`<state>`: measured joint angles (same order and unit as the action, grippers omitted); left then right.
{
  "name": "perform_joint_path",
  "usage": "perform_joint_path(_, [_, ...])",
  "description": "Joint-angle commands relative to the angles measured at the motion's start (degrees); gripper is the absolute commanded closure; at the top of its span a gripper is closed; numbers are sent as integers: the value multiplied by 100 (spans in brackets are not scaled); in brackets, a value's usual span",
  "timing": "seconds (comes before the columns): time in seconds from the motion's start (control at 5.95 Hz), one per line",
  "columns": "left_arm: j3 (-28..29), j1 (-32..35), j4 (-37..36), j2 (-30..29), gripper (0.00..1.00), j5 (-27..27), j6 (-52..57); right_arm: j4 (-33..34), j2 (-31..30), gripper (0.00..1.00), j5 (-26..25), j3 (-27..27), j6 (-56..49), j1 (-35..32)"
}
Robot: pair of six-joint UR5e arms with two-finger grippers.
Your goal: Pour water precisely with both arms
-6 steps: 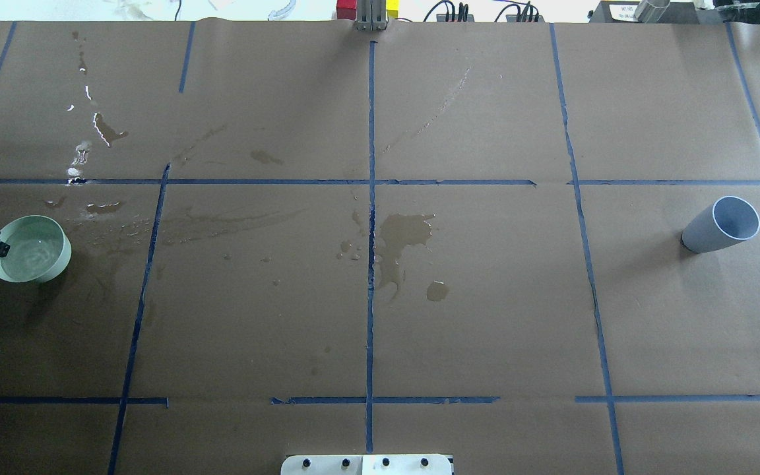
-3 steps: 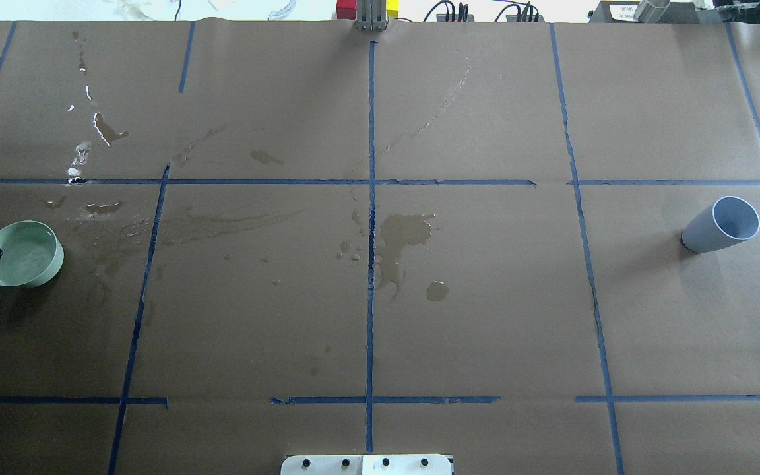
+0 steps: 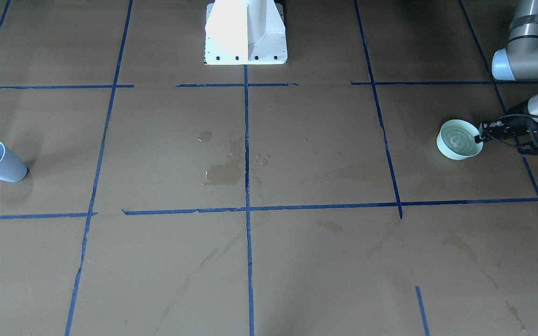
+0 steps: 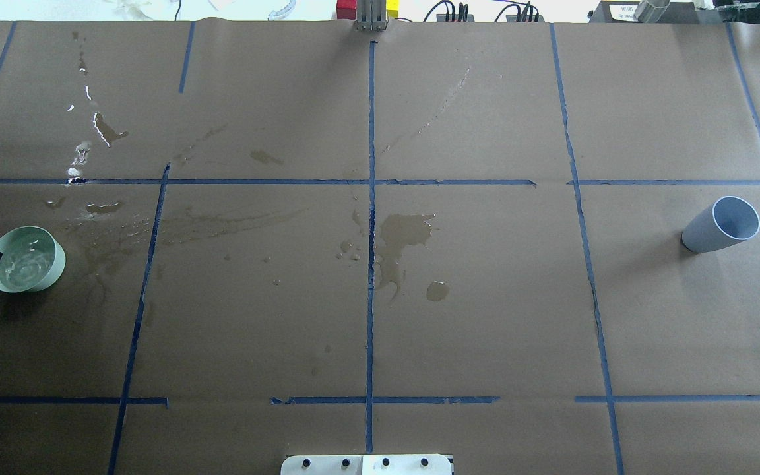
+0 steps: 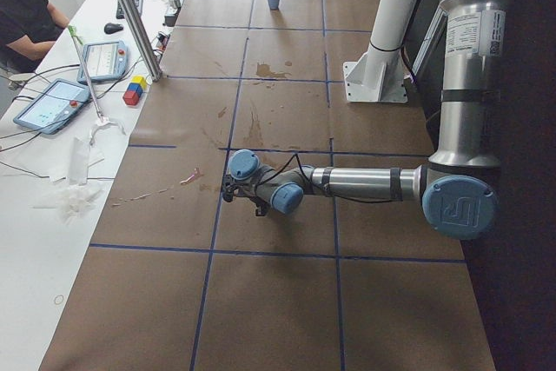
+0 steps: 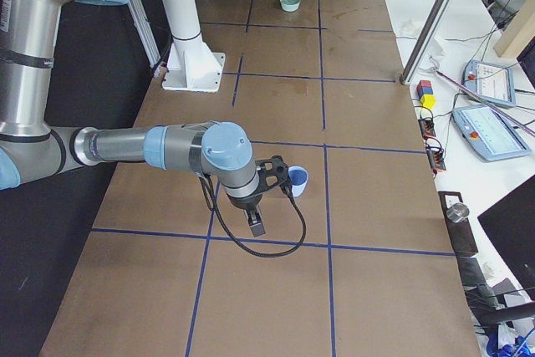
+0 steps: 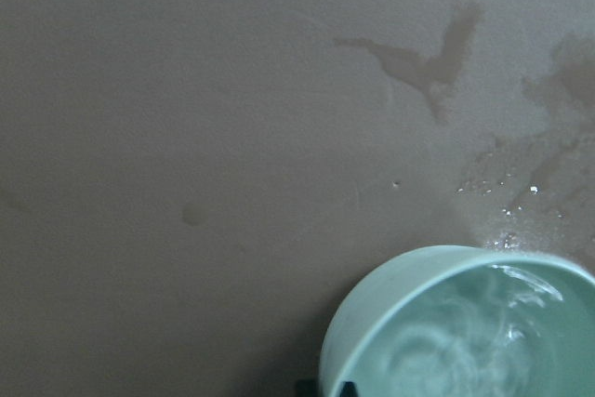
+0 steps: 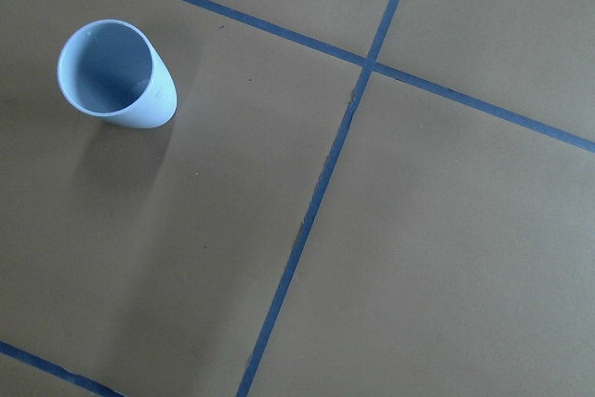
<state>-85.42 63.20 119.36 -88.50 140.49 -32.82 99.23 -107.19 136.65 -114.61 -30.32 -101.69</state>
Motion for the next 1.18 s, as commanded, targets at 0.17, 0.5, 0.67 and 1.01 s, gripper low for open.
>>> perform_joint_path(0.17, [-36,26,0,-18,40,5,-14,0,-4,0,20,0,0,0])
perform_joint_path(0.5, [-716,497,61,34,0,-56,-5,-52,-117,0,46,0,0,0])
perform_joint_path(0.67, [-1026,866,44,183,0,-109,-5,-53,-214,0,55,9,26,0])
perform_joint_path(1.01, [-1345,1131,26,420,0,-434,204,-53,-285,0,55,209,18,18])
